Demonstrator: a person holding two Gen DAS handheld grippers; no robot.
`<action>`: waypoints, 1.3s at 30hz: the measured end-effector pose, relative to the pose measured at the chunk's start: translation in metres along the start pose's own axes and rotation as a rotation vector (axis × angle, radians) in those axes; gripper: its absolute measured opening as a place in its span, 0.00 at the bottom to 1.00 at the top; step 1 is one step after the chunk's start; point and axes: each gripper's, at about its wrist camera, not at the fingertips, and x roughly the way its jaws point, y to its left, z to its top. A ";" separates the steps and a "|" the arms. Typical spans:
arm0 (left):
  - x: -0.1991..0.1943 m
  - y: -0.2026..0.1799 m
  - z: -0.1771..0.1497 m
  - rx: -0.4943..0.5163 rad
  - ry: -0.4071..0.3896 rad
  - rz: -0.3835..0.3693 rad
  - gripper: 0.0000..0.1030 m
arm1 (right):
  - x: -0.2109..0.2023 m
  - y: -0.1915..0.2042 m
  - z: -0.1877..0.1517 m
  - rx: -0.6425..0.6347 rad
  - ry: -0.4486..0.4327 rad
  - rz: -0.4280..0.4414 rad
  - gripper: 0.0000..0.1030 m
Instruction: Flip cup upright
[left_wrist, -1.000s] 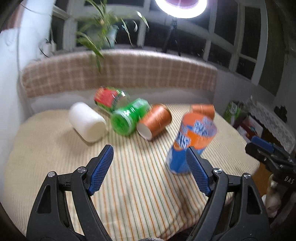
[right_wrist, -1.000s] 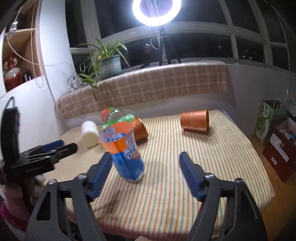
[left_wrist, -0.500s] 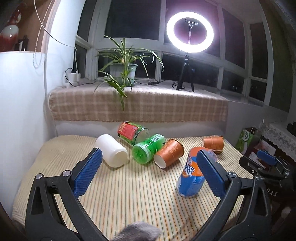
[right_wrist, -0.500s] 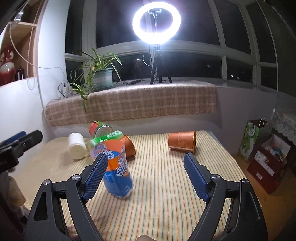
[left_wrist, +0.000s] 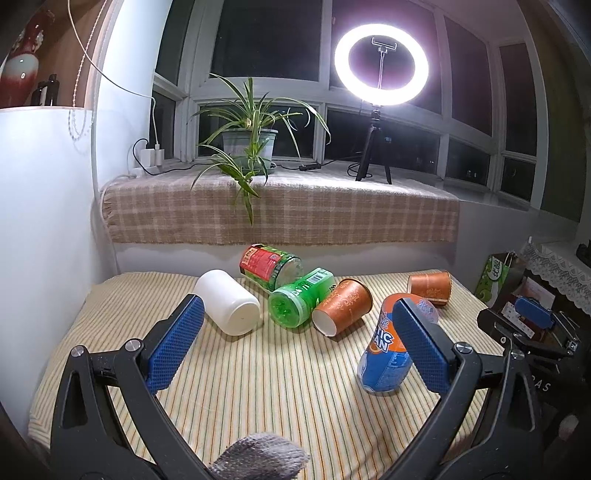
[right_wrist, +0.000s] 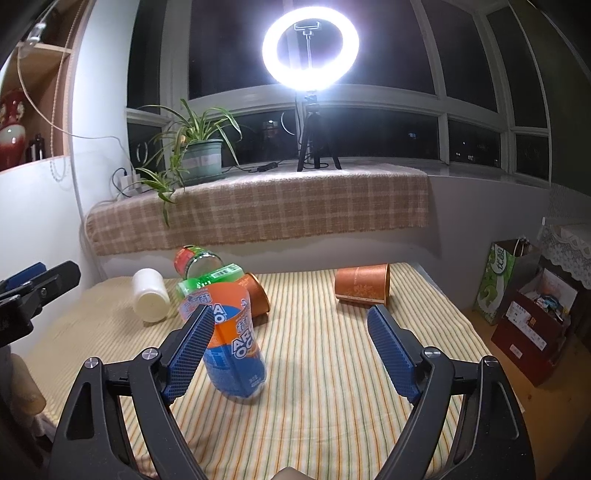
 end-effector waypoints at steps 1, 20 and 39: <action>0.000 0.001 0.000 -0.001 -0.001 0.002 1.00 | 0.000 0.000 0.000 0.001 0.001 0.000 0.83; 0.001 0.004 -0.001 -0.005 0.003 0.014 1.00 | 0.003 -0.010 -0.001 0.053 0.018 0.000 0.83; 0.003 0.006 -0.001 -0.005 0.003 0.018 1.00 | 0.008 -0.009 -0.004 0.066 0.040 0.009 0.83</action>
